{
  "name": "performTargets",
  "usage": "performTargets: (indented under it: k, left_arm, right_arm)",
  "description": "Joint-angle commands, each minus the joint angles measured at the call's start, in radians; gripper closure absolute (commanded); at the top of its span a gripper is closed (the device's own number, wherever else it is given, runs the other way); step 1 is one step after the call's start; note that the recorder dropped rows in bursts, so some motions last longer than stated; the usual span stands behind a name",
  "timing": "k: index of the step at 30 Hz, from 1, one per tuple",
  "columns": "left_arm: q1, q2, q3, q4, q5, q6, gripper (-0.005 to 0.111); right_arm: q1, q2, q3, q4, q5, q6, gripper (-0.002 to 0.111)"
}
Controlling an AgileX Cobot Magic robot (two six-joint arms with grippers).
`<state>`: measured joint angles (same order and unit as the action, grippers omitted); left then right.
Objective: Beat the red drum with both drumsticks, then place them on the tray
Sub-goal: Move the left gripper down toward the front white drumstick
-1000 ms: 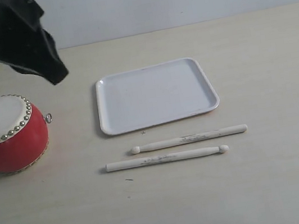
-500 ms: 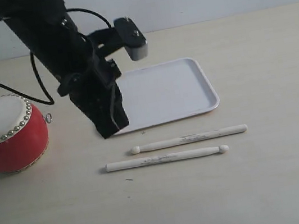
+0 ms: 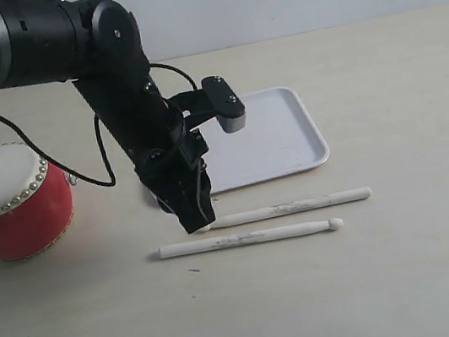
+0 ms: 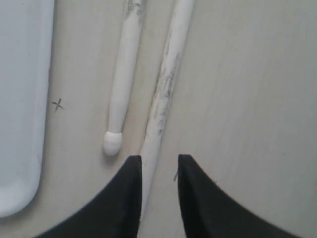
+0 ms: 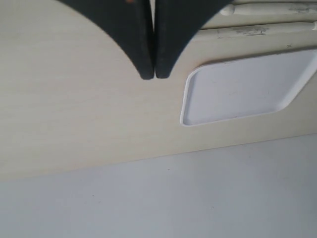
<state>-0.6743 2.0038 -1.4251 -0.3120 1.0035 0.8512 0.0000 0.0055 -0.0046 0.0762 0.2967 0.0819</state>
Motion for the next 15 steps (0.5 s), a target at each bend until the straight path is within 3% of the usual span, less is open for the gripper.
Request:
performTargets:
  k: [1,8,9,12,15]
  left_arm:
    - [-0.009,0.021,0.003,-0.015,-0.011,0.006,0.076]
    - [-0.050,0.062,0.003,-0.010,-0.009,0.064,0.074]
    - [-0.055,0.063,0.003,-0.010,-0.011,0.064,0.072]
    - [-0.071,0.068,0.003,-0.005,-0.032,0.071,0.050]
    - [-0.071,0.068,0.003,-0.012,-0.081,0.075,0.052]
  right_arm:
    - [-0.006,-0.005,0.005,-0.003,-0.008,-0.002,0.108]
    - [-0.006,-0.005,0.005,-0.003,-0.008,-0.002,0.108]
    - [-0.006,-0.005,0.005,-0.003,-0.008,-0.002,0.108]
    - [-0.006,-0.005,0.005,-0.003,-0.008,-0.002,0.108]
    - [-0.006,-0.005,0.005,-0.003,-0.008,-0.002,0.108]
